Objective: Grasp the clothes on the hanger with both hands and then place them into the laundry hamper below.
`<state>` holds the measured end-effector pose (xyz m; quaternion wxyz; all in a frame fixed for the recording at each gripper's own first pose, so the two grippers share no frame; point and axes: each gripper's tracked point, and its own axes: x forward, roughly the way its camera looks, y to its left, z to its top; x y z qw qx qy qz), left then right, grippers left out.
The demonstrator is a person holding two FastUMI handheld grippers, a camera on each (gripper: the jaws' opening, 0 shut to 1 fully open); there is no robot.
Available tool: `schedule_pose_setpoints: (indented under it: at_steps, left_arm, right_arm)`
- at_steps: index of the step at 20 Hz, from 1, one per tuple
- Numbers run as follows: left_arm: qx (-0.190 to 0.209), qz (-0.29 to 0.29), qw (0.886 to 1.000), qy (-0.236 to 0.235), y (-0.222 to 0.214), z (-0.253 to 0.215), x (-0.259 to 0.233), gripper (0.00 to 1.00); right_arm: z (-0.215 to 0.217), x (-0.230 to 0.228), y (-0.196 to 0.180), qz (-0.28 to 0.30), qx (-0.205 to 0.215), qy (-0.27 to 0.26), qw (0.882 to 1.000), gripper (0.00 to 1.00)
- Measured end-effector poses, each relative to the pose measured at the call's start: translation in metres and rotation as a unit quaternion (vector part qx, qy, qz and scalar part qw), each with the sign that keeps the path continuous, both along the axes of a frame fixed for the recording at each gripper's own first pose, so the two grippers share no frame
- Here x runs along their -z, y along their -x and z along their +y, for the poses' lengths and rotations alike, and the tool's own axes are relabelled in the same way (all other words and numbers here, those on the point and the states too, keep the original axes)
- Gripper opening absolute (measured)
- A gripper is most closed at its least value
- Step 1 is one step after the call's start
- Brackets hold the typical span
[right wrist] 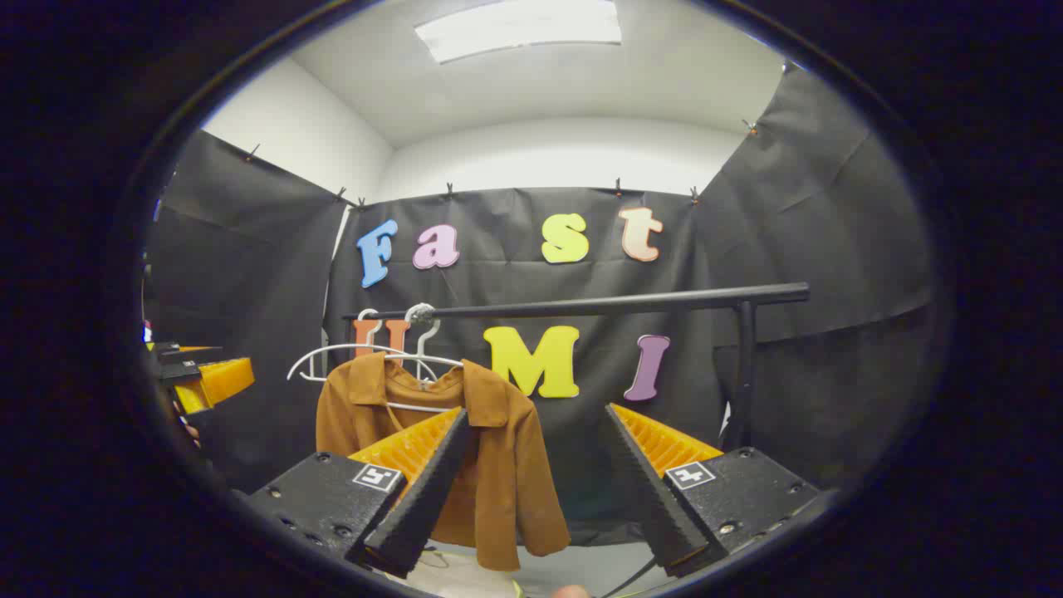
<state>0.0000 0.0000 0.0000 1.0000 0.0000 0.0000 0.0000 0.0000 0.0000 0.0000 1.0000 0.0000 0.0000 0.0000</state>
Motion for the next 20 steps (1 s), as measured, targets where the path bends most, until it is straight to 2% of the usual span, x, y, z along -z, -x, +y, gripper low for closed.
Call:
schedule_pose_setpoints:
  at_steps: [4,10,12,13,16,19,20]
  left_arm:
    - [-0.006,0.019,1.000,0.005,-0.007,-0.021,0.013,1.00]
    - [-0.024,0.035,0.999,0.010,-0.011,-0.036,0.025,0.97]
    - [-0.034,0.037,0.999,0.004,-0.013,-0.039,0.027,0.97]
    - [-0.040,0.036,0.999,0.000,-0.014,-0.037,0.028,1.00]
    - [-0.047,0.038,0.998,-0.014,-0.017,-0.046,0.031,0.97]
    - [-0.040,0.042,0.998,-0.010,-0.026,-0.052,0.038,0.96]
    - [-0.034,0.044,0.998,-0.008,-0.031,-0.054,0.041,1.00]
  right_arm:
    - [0.001,0.013,-0.017,0.018,-0.036,-0.008,0.999,0.99]
    - [-0.007,0.033,-0.041,0.045,-0.065,-0.011,0.997,1.00]
    - [-0.009,0.035,-0.048,0.050,-0.074,-0.019,0.996,1.00]
    - [-0.009,0.035,-0.052,0.052,-0.077,-0.021,0.995,0.99]
    - [-0.003,0.044,-0.057,0.059,-0.096,-0.018,0.994,1.00]
    - [0.006,0.058,-0.067,0.073,-0.104,-0.012,0.992,1.00]
    - [0.009,0.065,-0.070,0.081,-0.102,-0.011,0.991,1.00]
